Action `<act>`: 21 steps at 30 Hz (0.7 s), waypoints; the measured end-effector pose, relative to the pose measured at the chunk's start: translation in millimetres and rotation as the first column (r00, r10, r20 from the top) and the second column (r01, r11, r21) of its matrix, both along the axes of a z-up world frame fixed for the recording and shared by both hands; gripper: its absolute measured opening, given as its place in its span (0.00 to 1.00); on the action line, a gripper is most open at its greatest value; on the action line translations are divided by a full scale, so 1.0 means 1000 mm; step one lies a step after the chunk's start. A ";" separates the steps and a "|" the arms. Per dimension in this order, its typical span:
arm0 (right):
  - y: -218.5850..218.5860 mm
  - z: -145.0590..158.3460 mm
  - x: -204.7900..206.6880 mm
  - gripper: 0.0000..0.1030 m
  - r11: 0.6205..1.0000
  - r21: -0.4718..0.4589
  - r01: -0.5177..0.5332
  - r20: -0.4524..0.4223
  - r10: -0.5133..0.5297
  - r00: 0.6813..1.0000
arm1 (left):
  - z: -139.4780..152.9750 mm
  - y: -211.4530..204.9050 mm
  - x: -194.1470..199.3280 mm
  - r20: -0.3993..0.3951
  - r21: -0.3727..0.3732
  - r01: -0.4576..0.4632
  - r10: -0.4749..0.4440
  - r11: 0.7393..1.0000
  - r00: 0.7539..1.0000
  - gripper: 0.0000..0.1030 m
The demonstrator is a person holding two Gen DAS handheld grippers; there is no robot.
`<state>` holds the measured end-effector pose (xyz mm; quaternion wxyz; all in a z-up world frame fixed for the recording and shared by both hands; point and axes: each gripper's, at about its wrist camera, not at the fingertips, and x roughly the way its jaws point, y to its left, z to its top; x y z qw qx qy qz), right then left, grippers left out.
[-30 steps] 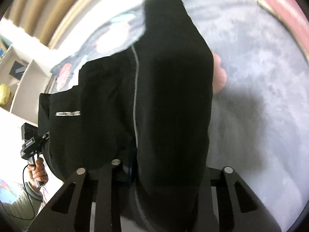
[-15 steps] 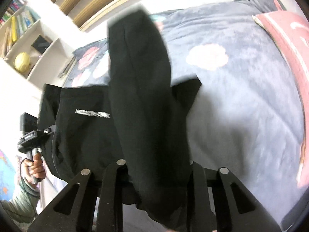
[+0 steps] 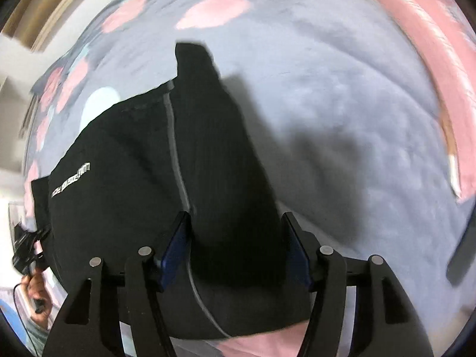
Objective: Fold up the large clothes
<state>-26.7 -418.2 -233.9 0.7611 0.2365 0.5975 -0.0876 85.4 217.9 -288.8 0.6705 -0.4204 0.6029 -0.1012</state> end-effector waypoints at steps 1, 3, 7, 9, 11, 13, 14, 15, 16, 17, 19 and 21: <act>-0.003 0.005 -0.004 0.63 1.000 -0.022 0.002 0.006 -0.002 1.000 | 0.011 0.004 -0.001 0.022 0.044 0.005 -0.006 0.999 1.000 0.48; 0.002 0.022 -0.017 0.64 0.997 -0.077 -0.004 0.031 0.006 0.999 | 0.044 0.007 -0.004 0.080 0.150 0.027 -0.039 0.988 0.996 0.46; 0.052 0.059 -0.029 0.65 0.986 -0.143 -0.088 0.103 0.103 0.989 | 0.119 -0.027 -0.012 0.220 0.386 0.145 -0.244 0.911 0.944 0.47; 0.088 0.064 -0.023 0.65 0.975 -0.164 -0.149 0.117 0.169 0.979 | 0.135 -0.060 -0.024 0.261 0.428 0.213 -0.346 0.878 0.901 0.47; 0.116 0.059 -0.023 0.65 0.957 -0.219 -0.193 0.111 0.221 0.969 | 0.129 -0.089 -0.038 0.256 0.456 0.276 -0.422 0.846 0.870 0.47; 0.145 0.043 -0.017 0.65 0.934 -0.280 -0.222 0.070 0.250 0.966 | 0.115 -0.124 -0.043 0.233 0.509 0.321 -0.487 0.799 0.842 0.47; 0.150 0.032 -0.011 0.65 0.933 -0.277 -0.230 0.054 0.254 0.966 | 0.105 -0.139 -0.047 0.217 0.538 0.332 -0.508 0.775 0.834 0.47; 0.153 0.025 -0.009 0.65 0.935 -0.266 -0.234 0.048 0.255 0.966 | 0.093 -0.152 -0.049 0.191 0.552 0.348 -0.522 0.757 0.832 0.47; 0.153 0.015 -0.010 0.65 0.935 -0.258 -0.243 0.038 0.261 0.965 | 0.081 -0.158 -0.053 0.170 0.554 0.362 -0.528 0.749 0.832 0.47; 0.156 0.000 -0.009 0.64 0.931 -0.257 -0.259 0.010 0.270 0.963 | 0.065 -0.165 -0.058 0.138 0.565 0.380 -0.537 0.733 0.832 0.47; 0.159 -0.023 -0.005 0.64 0.925 -0.257 -0.280 -0.033 0.281 0.959 | 0.044 -0.177 -0.063 0.092 0.612 0.386 -0.548 0.690 0.832 0.48; 0.161 -0.031 -0.005 0.65 0.922 -0.269 -0.279 -0.033 0.281 0.959 | 0.029 -0.174 -0.054 0.088 0.596 0.367 -0.513 0.714 0.854 0.49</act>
